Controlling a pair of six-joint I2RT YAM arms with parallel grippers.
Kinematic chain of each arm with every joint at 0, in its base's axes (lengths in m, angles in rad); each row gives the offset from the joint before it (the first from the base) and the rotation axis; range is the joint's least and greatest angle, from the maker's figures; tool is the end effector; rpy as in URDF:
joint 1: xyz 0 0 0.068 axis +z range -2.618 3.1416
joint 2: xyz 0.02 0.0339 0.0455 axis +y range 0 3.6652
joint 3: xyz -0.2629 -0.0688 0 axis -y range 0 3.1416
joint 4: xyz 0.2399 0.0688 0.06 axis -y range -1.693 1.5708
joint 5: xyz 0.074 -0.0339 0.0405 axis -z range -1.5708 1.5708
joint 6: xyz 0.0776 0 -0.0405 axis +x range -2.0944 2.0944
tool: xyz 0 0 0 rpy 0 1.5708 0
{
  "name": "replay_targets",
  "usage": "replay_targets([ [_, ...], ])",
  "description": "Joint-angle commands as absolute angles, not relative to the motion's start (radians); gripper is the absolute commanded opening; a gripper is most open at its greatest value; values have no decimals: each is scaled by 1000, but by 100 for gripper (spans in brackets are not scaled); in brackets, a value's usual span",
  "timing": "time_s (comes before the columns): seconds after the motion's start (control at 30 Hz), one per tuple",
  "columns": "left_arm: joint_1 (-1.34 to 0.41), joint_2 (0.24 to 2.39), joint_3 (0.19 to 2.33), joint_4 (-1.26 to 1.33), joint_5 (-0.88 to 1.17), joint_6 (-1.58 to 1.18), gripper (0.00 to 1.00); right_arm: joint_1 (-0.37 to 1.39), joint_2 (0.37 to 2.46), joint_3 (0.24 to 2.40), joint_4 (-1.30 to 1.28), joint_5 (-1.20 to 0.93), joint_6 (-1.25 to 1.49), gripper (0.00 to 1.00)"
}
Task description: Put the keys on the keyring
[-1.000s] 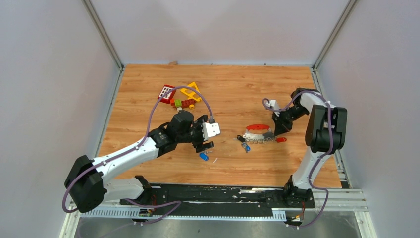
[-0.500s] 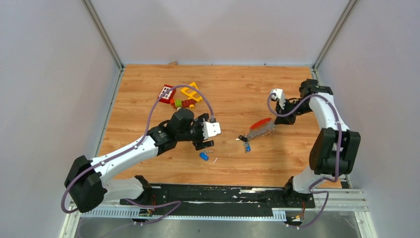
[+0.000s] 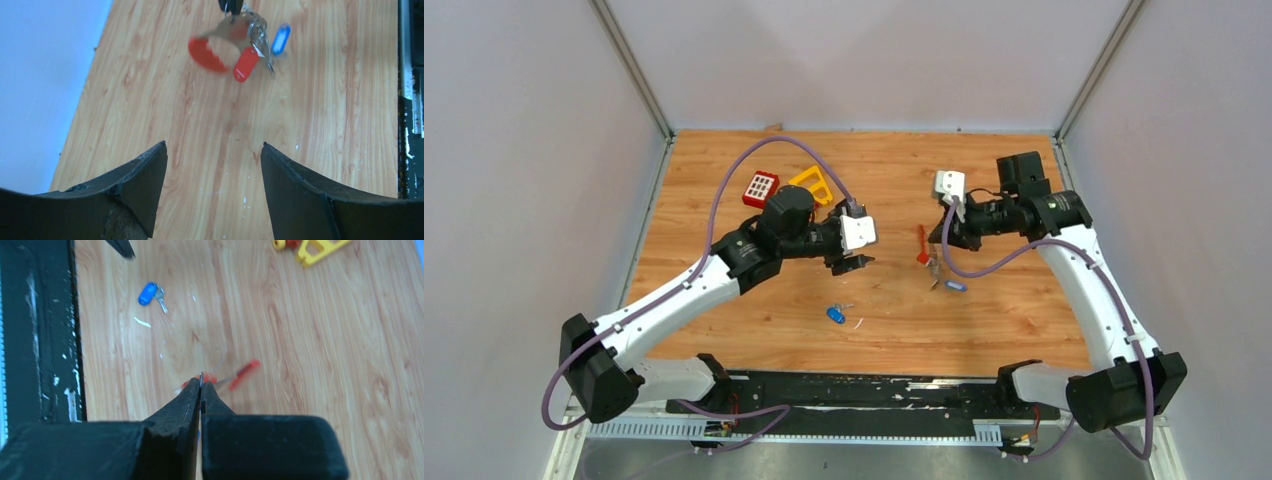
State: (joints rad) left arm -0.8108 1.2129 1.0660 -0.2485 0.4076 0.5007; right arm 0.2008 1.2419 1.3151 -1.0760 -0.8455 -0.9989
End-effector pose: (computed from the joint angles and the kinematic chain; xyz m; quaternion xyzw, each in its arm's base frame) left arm 0.1899 -0.2445 0.3280 0.5859 0.5775 -0.2503 0.5104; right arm 0.2211 0.1043 0.3339 -0.5891 0.6577 0.2636 0.3885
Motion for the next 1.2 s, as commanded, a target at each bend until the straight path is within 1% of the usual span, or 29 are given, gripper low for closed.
replay_targets([
  [0.0,-809,1226,1133,-289,487,496,74,303,1233,1398,-961,-960,-818,0],
  [0.1,-808,1220,1141,-296,523,507,72,353,1225,1397,-873,-1011,-749,0],
  [0.17,-809,1213,1142,-294,557,510,68,376,1219,1379,-786,-1046,-689,0],
  [0.27,-809,1212,1145,-302,597,517,60,398,1217,1343,-643,-1086,-579,0],
  [0.4,-809,1213,1165,-334,615,534,49,432,1240,1328,-580,-1098,-527,0],
  [0.5,-808,1219,1184,-361,623,544,44,438,1245,1295,-498,-1134,-479,0],
  [0.6,-809,1215,1177,-352,611,548,43,438,1245,1261,-437,-1175,-455,0],
  [0.83,-807,1162,1137,-348,557,615,43,439,1240,1213,-398,-1246,-447,0],
  [0.97,-807,1145,1118,-315,588,611,41,439,1231,1174,-322,-1299,-380,0],
  [1.17,-807,1141,1088,-246,655,568,34,439,1218,1135,-238,-1317,-320,0],
])
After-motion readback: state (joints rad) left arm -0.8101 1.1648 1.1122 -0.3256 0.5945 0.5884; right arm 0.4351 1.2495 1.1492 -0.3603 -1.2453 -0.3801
